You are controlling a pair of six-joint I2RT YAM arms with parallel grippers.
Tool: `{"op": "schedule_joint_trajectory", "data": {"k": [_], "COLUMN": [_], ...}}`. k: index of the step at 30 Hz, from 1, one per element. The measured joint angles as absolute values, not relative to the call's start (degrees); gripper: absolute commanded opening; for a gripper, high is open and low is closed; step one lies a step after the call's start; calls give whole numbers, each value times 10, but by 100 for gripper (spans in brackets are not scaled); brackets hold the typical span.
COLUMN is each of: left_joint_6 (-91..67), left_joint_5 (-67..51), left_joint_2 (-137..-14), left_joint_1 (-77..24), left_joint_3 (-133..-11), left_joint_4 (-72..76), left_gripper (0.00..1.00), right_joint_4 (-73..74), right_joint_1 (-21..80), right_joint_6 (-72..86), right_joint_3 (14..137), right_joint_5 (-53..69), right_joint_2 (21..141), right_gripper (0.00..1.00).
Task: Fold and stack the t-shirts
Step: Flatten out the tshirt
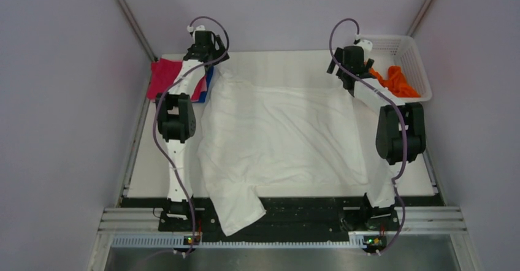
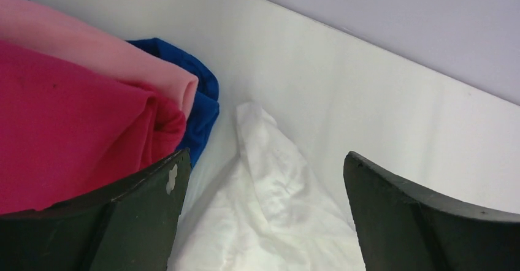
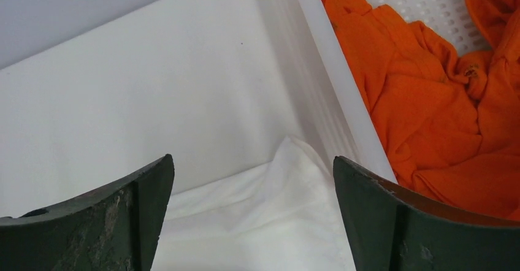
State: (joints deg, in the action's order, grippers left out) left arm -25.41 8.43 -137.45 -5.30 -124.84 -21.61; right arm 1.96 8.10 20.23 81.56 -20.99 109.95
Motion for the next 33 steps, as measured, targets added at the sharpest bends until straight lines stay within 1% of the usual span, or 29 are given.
{"op": "schedule_joint_trajectory", "data": {"k": [4, 7, 11, 16, 23, 33], "left_joint_6": [-273, -297, -333, -371, -408, -420], "left_joint_5": [59, 34, 5, 0, 8, 37], "left_joint_2": [-1307, -1251, -1225, -1249, -1316, -1312], "left_joint_1": [-53, -57, -63, -82, -94, -91], "left_joint_3": [-1163, -1089, -1042, -1041, -1072, -1038], "left_joint_4": [-197, -180, -157, -144, -141, -120], "left_gripper": [98, 98, 98, 99, 99, 98], "right_joint_4": [12, -4, -18, -19, -20, -25], "right_joint_1": [81, 81, 81, 81, 81, 81], "right_joint_6": [218, 244, 274, 291, 292, 292], "right_joint_3": [780, 700, 610, 562, 559, 559], "right_joint_5": [-180, -138, -92, -45, -31, -33], "right_joint_2": [1050, 986, 932, 925, 928, 974], "right_gripper": [99, 99, 99, 99, 99, 99]}}
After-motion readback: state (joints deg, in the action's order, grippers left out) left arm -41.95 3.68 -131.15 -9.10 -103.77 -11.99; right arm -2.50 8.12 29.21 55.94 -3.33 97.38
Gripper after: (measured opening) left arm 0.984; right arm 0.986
